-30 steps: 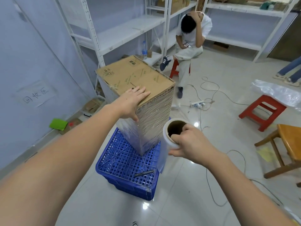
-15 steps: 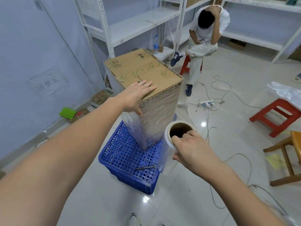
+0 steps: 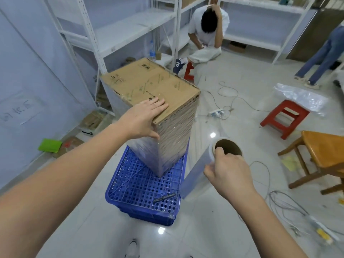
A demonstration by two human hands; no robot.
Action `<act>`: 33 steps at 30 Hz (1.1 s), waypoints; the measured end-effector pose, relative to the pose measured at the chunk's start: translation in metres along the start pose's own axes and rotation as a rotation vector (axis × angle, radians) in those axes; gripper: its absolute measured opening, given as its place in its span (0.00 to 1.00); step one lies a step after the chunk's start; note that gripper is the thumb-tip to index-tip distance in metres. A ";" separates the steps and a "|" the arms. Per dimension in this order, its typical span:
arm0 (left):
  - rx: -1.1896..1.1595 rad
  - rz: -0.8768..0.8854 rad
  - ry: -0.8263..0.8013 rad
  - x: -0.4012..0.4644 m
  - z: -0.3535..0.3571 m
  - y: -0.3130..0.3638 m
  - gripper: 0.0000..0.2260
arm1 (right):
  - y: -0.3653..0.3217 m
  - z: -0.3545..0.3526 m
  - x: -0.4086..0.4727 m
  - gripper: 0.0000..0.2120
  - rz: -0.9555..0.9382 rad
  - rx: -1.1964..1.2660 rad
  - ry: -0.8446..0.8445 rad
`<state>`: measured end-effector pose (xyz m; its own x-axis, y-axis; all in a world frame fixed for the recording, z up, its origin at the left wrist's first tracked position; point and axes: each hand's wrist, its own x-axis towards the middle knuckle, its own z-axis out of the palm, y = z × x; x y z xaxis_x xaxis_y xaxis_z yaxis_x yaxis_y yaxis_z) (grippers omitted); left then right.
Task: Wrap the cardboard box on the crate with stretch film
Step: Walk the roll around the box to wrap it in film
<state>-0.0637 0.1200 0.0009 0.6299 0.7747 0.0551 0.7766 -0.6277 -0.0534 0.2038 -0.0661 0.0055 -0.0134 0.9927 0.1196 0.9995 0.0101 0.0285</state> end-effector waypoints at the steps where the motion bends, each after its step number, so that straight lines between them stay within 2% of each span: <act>1: 0.007 0.033 0.027 -0.002 0.004 -0.005 0.56 | -0.005 0.002 0.003 0.20 0.071 -0.014 0.025; 4: 0.058 0.114 0.089 -0.003 0.014 -0.017 0.54 | -0.017 0.012 0.015 0.31 0.224 -0.096 0.070; 8: 0.109 0.178 0.134 0.000 0.021 -0.024 0.53 | -0.042 0.017 0.020 0.30 0.239 -0.094 0.212; 12: 0.142 0.201 0.115 0.001 0.014 -0.025 0.53 | -0.060 0.018 0.015 0.24 0.164 -0.069 0.218; 18: 0.112 0.165 0.152 -0.004 0.014 -0.007 0.52 | -0.078 -0.006 0.001 0.28 0.037 0.043 0.257; 22: 0.071 0.117 0.150 -0.007 0.014 0.014 0.50 | -0.111 -0.009 -0.008 0.26 -0.045 0.067 0.258; 27: 0.033 0.079 0.134 -0.009 0.012 0.022 0.48 | -0.152 -0.002 -0.007 0.24 -0.243 0.129 0.198; 33: -0.010 0.089 0.100 -0.010 0.004 0.018 0.50 | -0.165 0.002 -0.008 0.21 -0.310 0.120 0.143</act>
<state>-0.0557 0.1011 -0.0046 0.6934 0.7048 0.1494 0.7174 -0.6946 -0.0529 0.0392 -0.0750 -0.0016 -0.3116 0.9137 0.2611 0.9433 0.3304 -0.0305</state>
